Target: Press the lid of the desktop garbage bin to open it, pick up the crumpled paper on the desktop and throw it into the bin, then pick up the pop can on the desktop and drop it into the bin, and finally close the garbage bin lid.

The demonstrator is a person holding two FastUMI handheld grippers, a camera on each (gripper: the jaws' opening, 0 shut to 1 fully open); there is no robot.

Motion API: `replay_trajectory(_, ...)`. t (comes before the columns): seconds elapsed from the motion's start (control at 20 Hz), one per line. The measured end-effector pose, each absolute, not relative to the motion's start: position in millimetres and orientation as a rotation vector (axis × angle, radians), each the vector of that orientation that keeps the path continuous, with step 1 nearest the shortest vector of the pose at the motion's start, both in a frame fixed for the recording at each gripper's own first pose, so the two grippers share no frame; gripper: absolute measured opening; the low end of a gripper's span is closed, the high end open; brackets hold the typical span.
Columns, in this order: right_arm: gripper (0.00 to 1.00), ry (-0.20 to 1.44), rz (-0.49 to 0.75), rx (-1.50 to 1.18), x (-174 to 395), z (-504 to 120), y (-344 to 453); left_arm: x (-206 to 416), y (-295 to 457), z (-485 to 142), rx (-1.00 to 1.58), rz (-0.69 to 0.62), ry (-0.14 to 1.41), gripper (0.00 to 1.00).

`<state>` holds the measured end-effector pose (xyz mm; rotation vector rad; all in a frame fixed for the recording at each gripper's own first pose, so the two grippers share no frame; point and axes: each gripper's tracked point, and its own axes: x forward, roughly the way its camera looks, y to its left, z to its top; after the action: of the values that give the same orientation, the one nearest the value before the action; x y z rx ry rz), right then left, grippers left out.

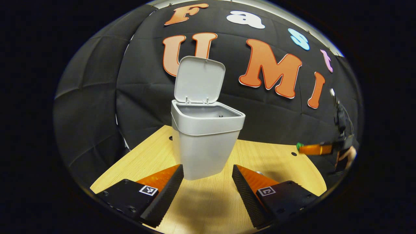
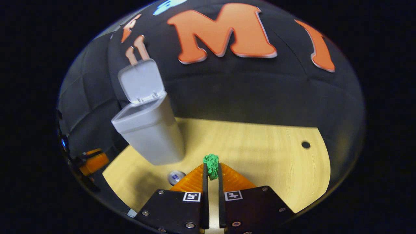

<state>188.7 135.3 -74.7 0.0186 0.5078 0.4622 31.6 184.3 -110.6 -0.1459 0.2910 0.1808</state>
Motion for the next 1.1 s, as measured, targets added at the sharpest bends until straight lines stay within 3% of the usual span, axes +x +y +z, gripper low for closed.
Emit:
replay_trajectory(0.25, 0.12, 0.349, 0.662, -0.014, 194.9, 13.5, 248.5, 13.4, 213.0, -107.1, -0.153, 0.214, 0.27, 0.95)
replay_trajectory(0.5, 0.12, 0.438, 0.703, -0.154, 225.6, -34.4, 359.1, -5.1, 243.7, -112.4, -0.168, 0.248, 0.287, 0.95)
replay_trajectory(0.65, 0.12, 0.515, 0.688, -0.138, 247.1, -54.7, 372.4, -15.8, 258.9, -112.0, -0.184, 0.268, 0.284, 0.95)
replay_trajectory(0.8, 0.31, 0.537, 0.648, -0.127, 250.3, -60.5, 371.9, -23.2, 274.9, -114.5, -0.184, 0.29, 0.29, 0.95)
replay_trajectory(0.95, 0.42, 0.527, 0.64, -0.1, 258.3, -57.1, 368.6, -21.5, 275.2, -118.8, -0.186, 0.282, 0.305, 0.95)
replay_trajectory(1.0, 0.41, 0.531, 0.642, -0.085, 256.1, -54.7, 366.1, -20.8, 274.3, -117.6, -0.18, 0.278, 0.304, 0.95)
replay_trajectory(1.05, 0.52, 0.524, 0.646, -0.075, 252.8, -51.2, 364.5, -19.1, 271.8, -115.7, -0.169, 0.271, 0.295, 0.95)
replay_trajectory(1.1, 0.53, 0.5, 0.645, -0.068, 249.3, -45.8, 358.9, -15.9, 267.8, -116.5, -0.161, 0.261, 0.294, 0.95)
